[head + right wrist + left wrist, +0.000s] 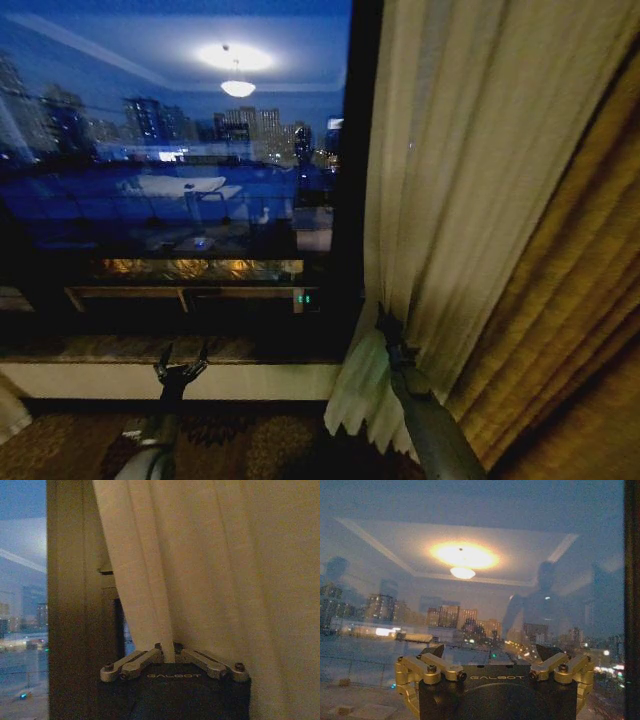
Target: Open the curtains by pulling them apart, changing their state from closed to fully open.
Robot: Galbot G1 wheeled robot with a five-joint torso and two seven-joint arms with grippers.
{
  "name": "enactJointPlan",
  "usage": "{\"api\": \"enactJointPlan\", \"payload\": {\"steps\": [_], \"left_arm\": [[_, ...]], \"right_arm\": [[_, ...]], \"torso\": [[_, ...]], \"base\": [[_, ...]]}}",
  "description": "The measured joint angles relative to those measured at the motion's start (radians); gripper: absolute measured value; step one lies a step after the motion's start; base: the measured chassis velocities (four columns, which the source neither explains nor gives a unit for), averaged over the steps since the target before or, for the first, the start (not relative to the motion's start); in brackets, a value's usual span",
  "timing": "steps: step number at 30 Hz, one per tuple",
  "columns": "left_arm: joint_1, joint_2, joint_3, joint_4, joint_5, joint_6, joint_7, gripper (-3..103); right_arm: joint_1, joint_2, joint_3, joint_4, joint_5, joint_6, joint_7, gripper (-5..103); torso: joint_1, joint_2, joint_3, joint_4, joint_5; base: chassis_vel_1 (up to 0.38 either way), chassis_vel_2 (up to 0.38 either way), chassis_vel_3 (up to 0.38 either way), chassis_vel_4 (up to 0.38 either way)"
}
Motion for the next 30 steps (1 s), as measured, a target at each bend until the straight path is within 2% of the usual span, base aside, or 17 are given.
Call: {"api": "enactJointPlan", "payload": {"steps": [6,8,13,15,16,21,30], "left_arm": [[0.0,0.0,0.0,0.0,0.0,0.0,0.0,100],[0.0,0.0,-0.001,0.0,0.0,0.0,0.0,100],[0.0,0.001,-0.001,0.0,0.0,0.0,0.0,100],[0.0,0.0,-0.001,0.0,0.0,0.0,0.0,100],[0.0,0.0,-0.001,0.0,0.0,0.0,0.0,100],[0.0,0.0,-0.001,0.0,0.0,0.0,0.0,100],[0.0,0.0,-0.001,0.0,0.0,0.0,0.0,100]], "right_arm": [[-0.005,-0.016,0.009,-0.007,-0.007,-0.002,0.01,0],[-0.005,-0.027,0.017,-0.014,-0.006,-0.006,0.025,0],[-0.019,-0.067,0.045,-0.02,0.015,-0.012,0.073,0],[-0.02,-0.097,0.067,-0.035,0.024,-0.017,0.116,0],[-0.02,-0.097,0.067,-0.035,0.024,-0.017,0.116,0],[-0.004,-0.131,0.099,-0.065,0.024,-0.043,0.224,0],[-0.002,-0.162,0.132,-0.062,0.005,-0.065,0.31,0]], "torso": [[0.0,0.0,0.0,0.0004,-0.0001],[0.0,0.0,0.0,0.0007,-0.0015],[0.0,0.0,0.0,0.001,-0.0004],[0.0,0.0,0.0,0.0003,-0.0005],[0.0,0.0,0.0,0.0003,-0.0005],[0.0,0.0,0.0,0.0003,-0.0002],[0.0,0.0,0.0,0.0005,-0.0004]], "base": [[-0.017,-0.047,0.037,0.01],[0.026,0.027,-0.025,-0.011],[0.065,0.067,-0.051,-0.044],[0.0,0.0,0.0,0.0],[0.0,0.0,0.0,0.0],[0.0,0.0,0.0,0.0],[0.0,0.0,0.0,0.0]]}}
